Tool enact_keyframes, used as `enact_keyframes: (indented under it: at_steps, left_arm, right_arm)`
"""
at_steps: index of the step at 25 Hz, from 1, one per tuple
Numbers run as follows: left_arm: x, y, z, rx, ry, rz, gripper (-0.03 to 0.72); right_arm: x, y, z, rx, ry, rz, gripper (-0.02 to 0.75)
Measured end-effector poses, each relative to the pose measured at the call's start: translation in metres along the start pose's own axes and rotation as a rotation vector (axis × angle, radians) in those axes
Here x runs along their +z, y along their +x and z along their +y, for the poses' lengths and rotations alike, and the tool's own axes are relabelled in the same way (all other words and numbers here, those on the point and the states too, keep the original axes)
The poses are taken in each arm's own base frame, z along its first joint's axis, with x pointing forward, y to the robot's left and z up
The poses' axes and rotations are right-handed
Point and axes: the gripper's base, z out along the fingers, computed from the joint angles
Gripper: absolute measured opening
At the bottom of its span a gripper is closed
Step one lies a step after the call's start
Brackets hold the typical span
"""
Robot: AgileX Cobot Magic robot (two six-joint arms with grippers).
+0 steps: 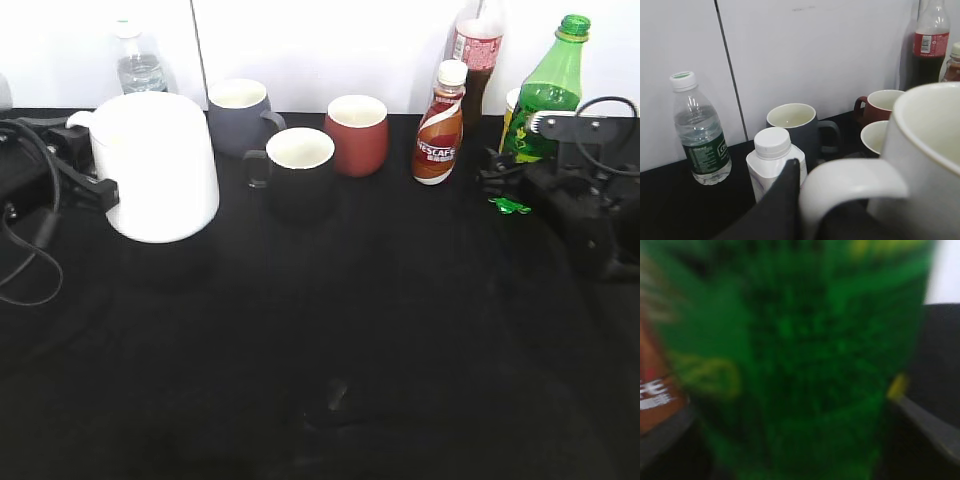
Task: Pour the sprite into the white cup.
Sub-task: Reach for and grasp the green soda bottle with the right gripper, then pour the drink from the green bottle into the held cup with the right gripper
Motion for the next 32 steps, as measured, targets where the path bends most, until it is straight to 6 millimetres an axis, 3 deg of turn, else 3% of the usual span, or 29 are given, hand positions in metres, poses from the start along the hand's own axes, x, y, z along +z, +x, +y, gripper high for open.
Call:
enact_keyframes:
  at_steps: [2, 6, 8, 11, 15, 17, 19, 23, 25, 27, 32]
  left_arm:
    - [0.0, -0.001, 0.0, 0.0, 0.0, -0.011, 0.05]
    - [0.0, -0.001, 0.0, 0.0, 0.001, -0.011, 0.05]
    - [0.0, -0.001, 0.0, 0.0, 0.001, -0.011, 0.05]
    - [0.0, -0.001, 0.0, 0.0, 0.001, -0.011, 0.05]
    - [0.0, -0.001, -0.004, 0.031, 0.046, -0.01, 0.05]
    - [0.0, -0.001, -0.005, 0.032, 0.059, -0.009, 0.05]
    - [0.0, -0.001, -0.007, 0.009, 0.079, -0.009, 0.05]
    - [0.0, -0.001, -0.008, 0.013, 0.091, -0.013, 0.05]
    - [0.0, -0.001, -0.008, 0.014, 0.092, -0.013, 0.05]
    - [0.0, -0.001, -0.008, 0.014, 0.092, -0.013, 0.05]
    - [0.0, -0.001, -0.008, 0.015, 0.092, -0.01, 0.05]
  right_arm:
    - [0.011, 0.001, 0.001, 0.004, 0.0, 0.003, 0.633]
    - [0.016, 0.002, 0.001, -0.006, 0.002, 0.002, 0.425]
    - [0.014, 0.002, 0.002, -0.061, -0.007, -0.008, 0.424]
    - [-0.008, 0.001, 0.001, -0.096, -0.017, -0.008, 0.419]
    - [-0.05, -0.038, 0.008, -0.146, -0.11, -0.071, 0.41]
    - [-0.064, -0.062, 0.024, -0.2, -0.214, -0.12, 0.41]
    - [-0.078, -0.083, 0.054, -0.226, -0.306, -0.147, 0.41]
    - [-0.092, -0.099, 0.145, -0.354, -0.569, -0.138, 0.409]
    - [-0.092, -0.115, 0.175, -0.453, -0.624, -0.199, 0.409]
    - [-0.08, -0.118, 0.186, -0.6, -0.634, -0.247, 0.409]
    - [-0.068, -0.106, 0.191, -1.07, -0.595, -0.353, 0.409]
